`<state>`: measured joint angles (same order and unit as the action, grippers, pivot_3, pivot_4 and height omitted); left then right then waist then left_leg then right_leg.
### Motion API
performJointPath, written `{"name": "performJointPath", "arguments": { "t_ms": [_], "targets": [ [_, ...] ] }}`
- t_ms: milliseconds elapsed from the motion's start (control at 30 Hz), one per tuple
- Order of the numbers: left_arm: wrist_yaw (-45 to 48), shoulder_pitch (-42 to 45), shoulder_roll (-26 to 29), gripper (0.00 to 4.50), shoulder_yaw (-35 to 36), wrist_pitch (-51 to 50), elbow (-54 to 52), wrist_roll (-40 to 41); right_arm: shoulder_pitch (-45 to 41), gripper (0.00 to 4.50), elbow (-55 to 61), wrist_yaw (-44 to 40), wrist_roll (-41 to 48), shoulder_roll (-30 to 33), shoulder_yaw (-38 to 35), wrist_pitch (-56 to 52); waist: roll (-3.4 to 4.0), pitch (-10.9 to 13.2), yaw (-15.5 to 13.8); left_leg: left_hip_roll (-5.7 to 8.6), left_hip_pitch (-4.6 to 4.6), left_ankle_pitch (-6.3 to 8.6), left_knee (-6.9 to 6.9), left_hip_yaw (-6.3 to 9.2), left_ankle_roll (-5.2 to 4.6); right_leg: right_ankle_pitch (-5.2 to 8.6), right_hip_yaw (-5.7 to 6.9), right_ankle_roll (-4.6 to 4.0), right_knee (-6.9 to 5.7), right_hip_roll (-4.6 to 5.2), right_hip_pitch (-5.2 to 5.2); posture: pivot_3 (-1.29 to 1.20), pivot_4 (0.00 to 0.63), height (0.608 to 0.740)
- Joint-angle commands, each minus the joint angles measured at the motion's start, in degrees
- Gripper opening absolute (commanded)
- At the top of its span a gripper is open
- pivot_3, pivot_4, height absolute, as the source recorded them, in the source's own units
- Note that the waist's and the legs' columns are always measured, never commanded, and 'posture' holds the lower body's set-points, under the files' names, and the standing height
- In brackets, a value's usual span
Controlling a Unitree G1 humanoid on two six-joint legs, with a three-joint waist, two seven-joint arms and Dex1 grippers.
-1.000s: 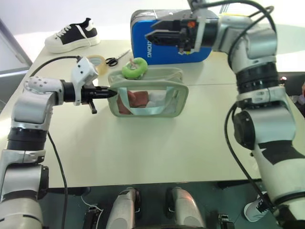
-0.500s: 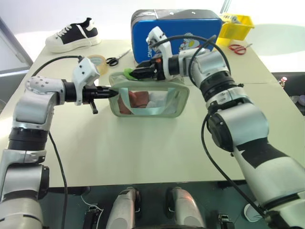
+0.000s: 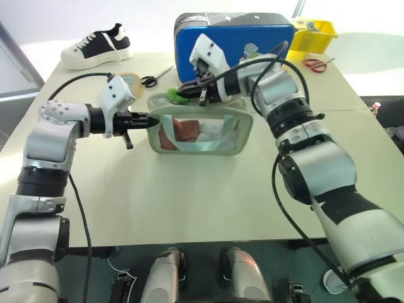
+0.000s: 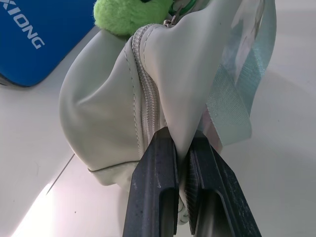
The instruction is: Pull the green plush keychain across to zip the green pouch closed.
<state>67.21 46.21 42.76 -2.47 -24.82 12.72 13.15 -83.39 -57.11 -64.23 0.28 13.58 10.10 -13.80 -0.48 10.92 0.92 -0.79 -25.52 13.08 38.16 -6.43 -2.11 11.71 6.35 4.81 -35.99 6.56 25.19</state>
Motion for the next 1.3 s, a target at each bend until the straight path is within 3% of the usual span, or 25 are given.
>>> {"name": "performJointPath", "arguments": {
  "t_ms": [33, 200, 367, 633, 767, 867, 1100, 1133, 1167, 1267, 1300],
  "targets": [
    [-0.18, 1.82, 0.0, 0.0, 0.47, 1.68, -0.11, 0.1, -0.76, 0.02, 4.99, -0.24, 1.15, 3.64, -2.39, -1.96, 0.0, 0.0, -0.09, 0.0, 0.0, 0.0, 0.0, 0.0, 0.0, 0.0, 0.0, 0.0, 0.0, 0.0, 0.0, 0.0, 0.15, 0.74],
    [-0.06, 1.32, 0.27, 0.0, 0.65, 1.9, -0.19, 0.24, 2.08, 0.02, 18.76, -2.81, 4.17, 11.22, -4.9, -11.86, 0.0, 0.0, -0.17, 0.0, -0.03, 0.01, 0.0, 0.01, -0.01, 0.0, 0.0, 0.0, 0.01, 0.01, 0.01, 0.0, 0.15, 0.74],
    [0.35, 0.68, 0.55, 0.0, 0.52, 2.0, -0.02, 0.36, 8.64, 0.02, 32.49, 0.48, 4.19, 21.27, -7.23, -20.29, 0.0, 0.0, -0.15, 0.01, -0.03, 0.02, 0.01, 0.01, -0.03, 0.0, 0.0, 0.0, 0.06, 0.06, 0.02, 0.0, 0.15, 0.74],
    [0.48, 1.76, 0.03, 0.0, -0.04, 2.87, 2.0, 0.01, 26.21, 0.02, 39.89, 10.56, -0.1, 32.87, -9.47, -18.76, 0.0, 0.0, -0.14, 0.02, -0.01, 0.17, 0.01, -0.04, -0.28, 0.0, 0.01, 0.0, 0.12, 0.13, 0.07, 0.0, 0.15, 0.74],
    [0.72, 2.55, -0.21, 0.0, -0.46, 3.08, 2.56, -0.15, 36.29, 0.02, 43.16, 16.95, 2.27, 29.11, -11.21, -21.8, 0.0, 0.0, -0.13, 0.0, 0.01, 0.11, 0.01, -0.07, -0.19, 0.0, 0.01, 0.0, 0.11, 0.12, 0.06, 0.0, 0.15, 0.74],
    [0.9, 2.79, -0.23, 0.0, -0.78, 3.36, 2.8, -0.4, 41.37, 0.02, 45.0, 22.89, 3.44, 22.64, -11.3, -23.85, -0.01, -0.01, 0.04, -0.01, 0.05, 0.09, 0.01, -0.08, -0.16, 0.01, 0.0, 0.01, 0.1, 0.11, 0.03, 0.0, 0.15, 0.74],
    [0.7, 2.21, -0.03, 0.0, -0.53, 2.58, 1.37, -0.04, 43.39, 0.02, 47.4, 29.19, 6.87, 13.03, -12.35, -27.35, 0.0, -0.01, 0.06, -0.04, 0.1, 0.12, 0.02, -0.07, -0.21, 0.01, 0.0, 0.01, 0.09, 0.06, -0.01, 0.0, 0.15, 0.74],
    [0.66, 2.03, 0.1, 0.0, -0.45, 2.51, 1.13, 0.01, 43.13, 0.76, 47.89, 28.58, 7.89, 13.25, -12.97, -28.25, 0.0, -0.01, 0.06, -0.04, 0.1, 0.12, 0.02, -0.06, -0.21, 0.01, 0.0, 0.01, 0.09, 0.06, -0.01, 0.0, 0.15, 0.74],
    [0.63, 1.84, 0.26, 0.0, -0.34, 2.39, 0.89, 0.11, 42.58, 1.07, 47.86, 27.89, 8.5, 14.28, -13.6, -28.66, 0.0, -0.01, 0.05, -0.04, 0.1, 0.14, 0.02, -0.06, -0.25, 0.01, 0.0, 0.01, 0.09, 0.06, -0.02, 0.0, 0.15, 0.74],
    [0.48, 1.58, 0.45, 0.0, -0.2, 2.05, 0.47, 0.36, 41.17, 2.84, 46.71, 26.83, 8.77, 17.63, -14.21, -28.2, 0.01, -0.01, -0.01, -0.03, 0.08, 0.17, 0.02, -0.06, -0.3, 0.01, 0.0, 0.01, 0.1, 0.06, 0.0, 0.0, 0.15, 0.74],
    [0.41, 1.54, 0.51, 0.0, -0.13, 1.98, 0.41, 0.43, 40.12, 3.11, 45.37, 26.07, 8.07, 20.25, -14.39, -26.95, 0.01, 0.0, -0.09, -0.03, 0.08, 0.18, 0.02, -0.06, -0.31, 0.01, 0.0, 0.01, 0.1, 0.06, 0.0, 0.0, 0.15, 0.74]
  ]
}}
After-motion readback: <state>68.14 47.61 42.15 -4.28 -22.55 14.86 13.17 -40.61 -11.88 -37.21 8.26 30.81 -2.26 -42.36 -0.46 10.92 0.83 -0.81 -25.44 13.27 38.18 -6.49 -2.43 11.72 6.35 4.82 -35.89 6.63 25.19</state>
